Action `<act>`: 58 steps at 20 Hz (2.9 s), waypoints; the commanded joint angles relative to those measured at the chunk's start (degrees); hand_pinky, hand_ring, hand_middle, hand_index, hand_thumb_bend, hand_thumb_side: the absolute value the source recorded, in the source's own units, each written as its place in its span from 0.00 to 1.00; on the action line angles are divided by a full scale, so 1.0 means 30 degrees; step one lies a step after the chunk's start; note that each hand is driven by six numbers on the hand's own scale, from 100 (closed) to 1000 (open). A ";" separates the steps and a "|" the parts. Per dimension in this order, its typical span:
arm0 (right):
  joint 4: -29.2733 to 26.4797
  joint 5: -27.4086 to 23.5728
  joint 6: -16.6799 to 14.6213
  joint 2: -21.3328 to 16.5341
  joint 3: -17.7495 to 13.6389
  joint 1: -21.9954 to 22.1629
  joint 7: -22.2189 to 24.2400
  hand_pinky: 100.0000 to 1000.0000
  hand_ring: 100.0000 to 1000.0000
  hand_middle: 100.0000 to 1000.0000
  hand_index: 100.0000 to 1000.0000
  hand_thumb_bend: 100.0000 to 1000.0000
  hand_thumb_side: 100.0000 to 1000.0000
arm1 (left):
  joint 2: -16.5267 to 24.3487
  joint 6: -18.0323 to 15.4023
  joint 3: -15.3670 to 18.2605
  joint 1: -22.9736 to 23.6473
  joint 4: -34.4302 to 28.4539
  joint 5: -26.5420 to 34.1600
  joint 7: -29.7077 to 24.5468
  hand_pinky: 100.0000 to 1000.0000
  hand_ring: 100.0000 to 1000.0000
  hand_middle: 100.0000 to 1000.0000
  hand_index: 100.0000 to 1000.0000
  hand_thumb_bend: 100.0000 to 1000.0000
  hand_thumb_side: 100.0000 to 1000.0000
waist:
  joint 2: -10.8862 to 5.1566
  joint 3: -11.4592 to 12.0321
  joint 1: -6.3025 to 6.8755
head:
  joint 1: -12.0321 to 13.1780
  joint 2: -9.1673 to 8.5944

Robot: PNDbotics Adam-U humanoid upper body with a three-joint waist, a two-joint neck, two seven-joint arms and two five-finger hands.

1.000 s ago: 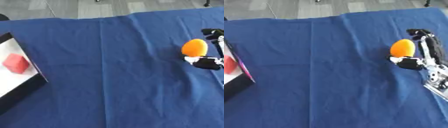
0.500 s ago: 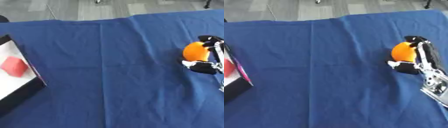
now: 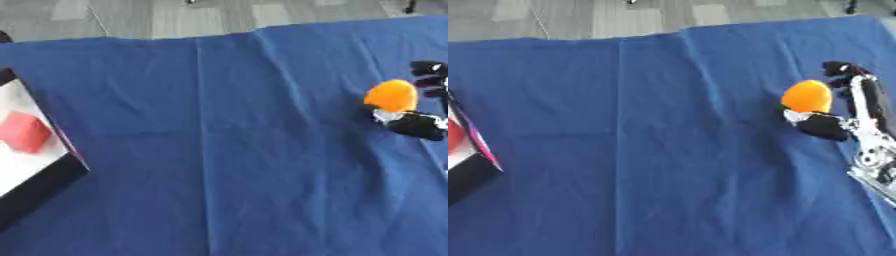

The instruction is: Pick up the objects with one hand, pass them to the other hand, and then place them into the box on the other side of the table.

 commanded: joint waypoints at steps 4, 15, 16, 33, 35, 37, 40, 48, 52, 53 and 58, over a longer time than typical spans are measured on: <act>-0.0236 0.0224 0.3574 -0.0505 -0.0466 0.0179 -0.2841 0.70 0.72 0.69 0.78 0.63 0.16 | 0.0439 0.0045 0.0247 -0.0217 -0.0235 -0.0122 0.0041 0.86 0.69 0.59 0.72 0.00 0.28 | 0.0019 0.0056 0.0057 | -0.0072 -0.0252; -0.0236 0.0291 0.7224 0.0073 -0.1068 0.0209 -0.2841 0.69 0.70 0.68 0.76 0.62 0.16 | 0.0426 -0.0209 0.0295 -0.0219 -0.0235 -0.0343 0.0133 0.86 0.69 0.60 0.71 0.00 0.26 | 0.0501 0.0328 0.0144 | -0.0418 -0.0771; -0.0236 0.0240 0.7382 0.0114 -0.1173 0.0226 -0.2841 0.69 0.70 0.67 0.76 0.62 0.16 | 0.0430 -0.0232 0.0306 -0.0222 -0.0235 -0.0342 0.0146 0.86 0.69 0.60 0.71 0.00 0.26 | 0.0517 0.0340 0.0151 | -0.0439 -0.0795; -0.0236 0.1862 1.0622 0.0118 -0.1782 0.0309 -0.2841 0.70 0.70 0.67 0.75 0.64 0.18 | 0.0411 -0.0367 0.0237 -0.0027 -0.0235 -0.0634 0.0151 0.86 0.70 0.60 0.71 0.00 0.24 | 0.0590 0.0193 0.0361 | -0.0531 -0.0687; -0.0236 0.1833 1.0630 0.0185 -0.1599 0.0475 -0.2841 0.71 0.70 0.67 0.75 0.66 0.16 | 0.0388 -0.0357 0.0229 -0.0016 -0.0235 -0.0651 0.0147 0.86 0.70 0.60 0.71 0.00 0.24 | 0.0618 0.0196 0.0359 | -0.0565 -0.0730; -0.0236 0.1774 1.0632 0.0250 -0.1452 0.0582 -0.2841 0.71 0.70 0.66 0.74 0.64 0.18 | 0.0362 -0.0352 0.0215 -0.0010 -0.0235 -0.0666 0.0136 0.86 0.70 0.60 0.71 0.00 0.24 | 0.0647 0.0214 0.0357 | -0.0585 -0.0752; -0.0236 0.1769 1.0633 0.0331 -0.1452 0.0683 -0.2841 0.71 0.69 0.66 0.74 0.64 0.18 | 0.0370 -0.0354 0.0189 0.0022 -0.0235 -0.0735 0.0123 0.86 0.70 0.60 0.71 0.00 0.24 | 0.0696 0.0238 0.0361 | -0.0599 -0.0786; -0.0236 0.2052 1.0633 0.0676 -0.1873 0.0952 -0.2841 0.68 0.66 0.62 0.72 0.61 0.16 | 0.0368 -0.0423 0.0241 0.0045 -0.0235 -0.0733 0.0225 0.86 0.70 0.60 0.71 0.00 0.24 | 0.0765 0.0230 0.0371 | -0.0575 -0.0860; -0.0236 0.1448 1.0633 0.0736 -0.2096 0.0657 -0.2841 0.64 0.62 0.57 0.70 0.57 0.13 | 0.0354 -0.0433 0.0236 0.0065 -0.0235 -0.0717 0.0249 0.86 0.70 0.60 0.71 0.00 0.24 | 0.0757 0.0221 0.0404 | -0.0563 -0.0838; -0.0236 0.1311 1.0633 0.0706 -0.2216 0.0551 -0.2841 0.64 0.61 0.56 0.69 0.56 0.11 | 0.0354 -0.0441 0.0223 0.0066 -0.0235 -0.0720 0.0242 0.86 0.70 0.60 0.71 0.00 0.24 | 0.0749 0.0212 0.0409 | -0.0561 -0.0839; -0.0236 0.1429 1.0573 0.0584 -0.2415 0.0086 -0.2841 0.61 0.53 0.43 0.60 0.37 0.00 | 0.0303 -0.0438 0.0186 0.0113 -0.0235 -0.0768 0.0215 0.86 0.70 0.60 0.71 0.00 0.24 | 0.0734 0.0191 0.0396 | -0.0563 -0.0902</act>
